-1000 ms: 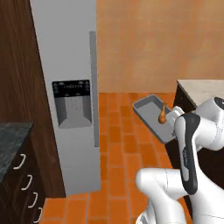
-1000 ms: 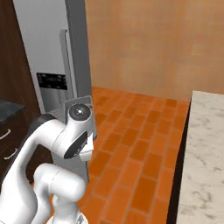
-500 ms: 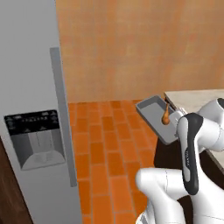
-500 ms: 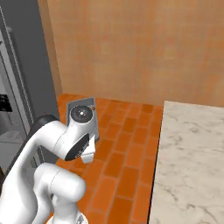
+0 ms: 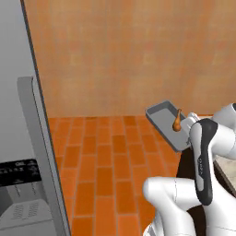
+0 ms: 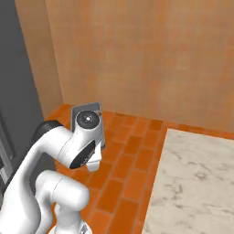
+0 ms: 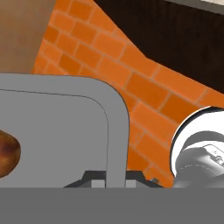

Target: Take the meat container that has the chicken drumstick and place it on the second highest rack of the freezer. Then take the vegetable container that has the lemon and tomato and place it on the highest rack of the freezer.

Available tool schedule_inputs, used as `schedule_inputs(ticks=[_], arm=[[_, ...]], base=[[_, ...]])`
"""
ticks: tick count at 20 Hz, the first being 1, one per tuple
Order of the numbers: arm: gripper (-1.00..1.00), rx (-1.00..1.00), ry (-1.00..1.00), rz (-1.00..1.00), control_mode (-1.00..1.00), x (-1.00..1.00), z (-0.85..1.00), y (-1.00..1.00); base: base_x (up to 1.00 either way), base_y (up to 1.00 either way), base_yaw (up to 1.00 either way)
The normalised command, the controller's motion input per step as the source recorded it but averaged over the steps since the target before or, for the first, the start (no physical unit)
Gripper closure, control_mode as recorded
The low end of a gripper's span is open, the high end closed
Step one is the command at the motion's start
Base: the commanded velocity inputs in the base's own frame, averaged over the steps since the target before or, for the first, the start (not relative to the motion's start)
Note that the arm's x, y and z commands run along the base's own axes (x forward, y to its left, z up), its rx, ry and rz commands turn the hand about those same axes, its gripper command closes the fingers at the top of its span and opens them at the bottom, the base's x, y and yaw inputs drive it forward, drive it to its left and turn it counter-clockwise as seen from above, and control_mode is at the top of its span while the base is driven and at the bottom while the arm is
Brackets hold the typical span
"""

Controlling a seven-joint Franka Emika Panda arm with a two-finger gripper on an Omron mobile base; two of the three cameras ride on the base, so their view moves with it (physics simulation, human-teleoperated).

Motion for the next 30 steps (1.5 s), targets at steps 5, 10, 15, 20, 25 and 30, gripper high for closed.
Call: schedule_inputs(ticks=[5, 10, 15, 20, 25, 30], arm=[[1.0, 0.0, 0.0, 0.0, 1.0, 0.0, 0.0, 0.0], [1.0, 0.0, 0.0, 0.0, 1.0, 0.0, 0.0, 0.0], [1.0, 0.0, 0.0, 0.0, 1.0, 0.0, 0.0, 0.0], [1.0, 0.0, 0.0, 0.0, 1.0, 0.0, 0.0, 0.0], [1.0, 0.0, 0.0, 0.0, 1.0, 0.0, 0.0, 0.0], [1.0, 0.0, 0.0, 0.0, 1.0, 0.0, 0.0, 0.0]], base=[[0.76, -0.26, 0.3], [0.12, 0.0, 0.53], [0.41, -0.24, 0.57], [0.83, -0.44, 0.51], [0.88, -0.3, 0.51], [0.38, 0.0, 0.69]])
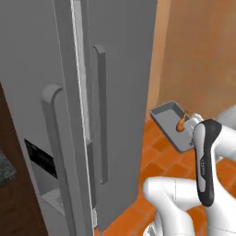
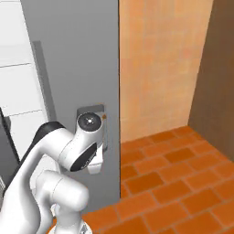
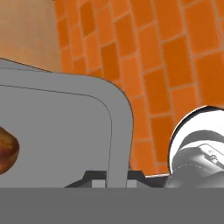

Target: Take the meat container that has the chicken drumstick and place it on the second highest rack of the freezer. Then take the vegetable container that has the lemon and tomato and place it on the highest rack of the freezer.

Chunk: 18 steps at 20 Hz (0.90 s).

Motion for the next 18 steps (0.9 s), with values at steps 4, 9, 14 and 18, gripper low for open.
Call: schedule_inputs(ticks=[4, 9, 14, 18], arm=[[1.0, 0.0, 0.0, 0.0, 1.0, 0.0, 0.0, 0.0], [1.0, 0.0, 0.0, 0.0, 1.0, 0.0, 0.0, 0.0], [1.0, 0.0, 0.0, 0.0, 1.0, 0.0, 0.0, 0.0], [1.0, 0.0, 0.0, 0.0, 1.0, 0.0, 0.0, 0.0]], base=[[0.23, 0.0, 0.73], [0.13, 0.0, 0.72], [0.18, 0.0, 0.69], [0.01, -0.11, 0.5]])
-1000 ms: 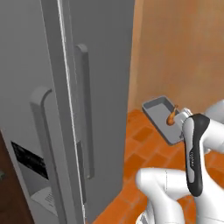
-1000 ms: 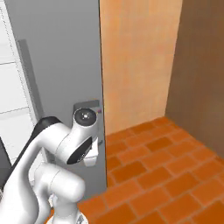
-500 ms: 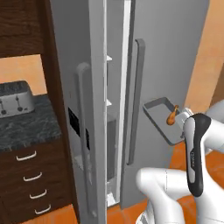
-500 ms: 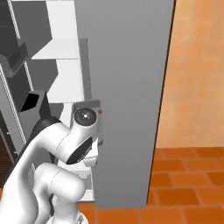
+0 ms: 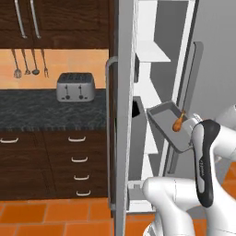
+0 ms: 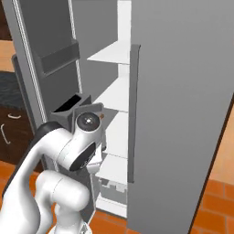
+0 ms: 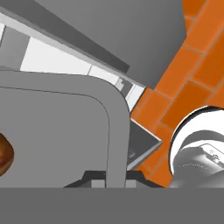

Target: Take the meat container that has the chicken drumstick and place it on the second highest rack of the freezer. Then take the vegetable container that has the lemon and tomato and place it on the highest rack of the freezer.

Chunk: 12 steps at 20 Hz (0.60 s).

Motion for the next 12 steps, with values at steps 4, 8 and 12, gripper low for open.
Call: schedule_inputs(ticks=[4, 8, 12], arm=[[1.0, 0.0, 0.0, 0.0, 1.0, 0.0, 0.0, 0.0], [1.0, 0.0, 0.0, 0.0, 1.0, 0.0, 0.0, 0.0], [1.0, 0.0, 0.0, 0.0, 1.0, 0.0, 0.0, 0.0]], base=[[0.02, -0.6, 0.15], [0.2, -0.23, 0.03], [0.42, -0.01, 0.01]])
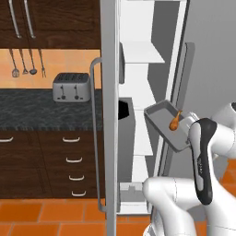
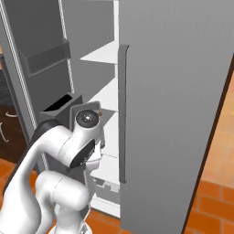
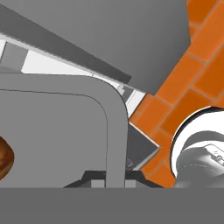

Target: Take the meat container that has the chicken drumstick and place it on the second highest rack of the freezer. Then take the vegetable container that has the lemon and tomato and place it on the highest rack of the freezer.

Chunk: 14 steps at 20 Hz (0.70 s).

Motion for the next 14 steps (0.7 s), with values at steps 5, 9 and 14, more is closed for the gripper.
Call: schedule_inputs(ticks=[5, 9, 14], arm=[[1.0, 0.05, 0.01, 0.0, -1.0, 0.9, 0.04, 0.0], [1.0, 0.08, 0.08, 0.0, -1.0, 1.0, 0.0, 0.0], [1.0, 0.02, 0.17, -0.05, -1.0, 1.0, 0.01, 0.04]], base=[[0.0, 0.0, 0.0], [0.0, 0.0, 0.0], [0.0, 0.0, 0.0]])
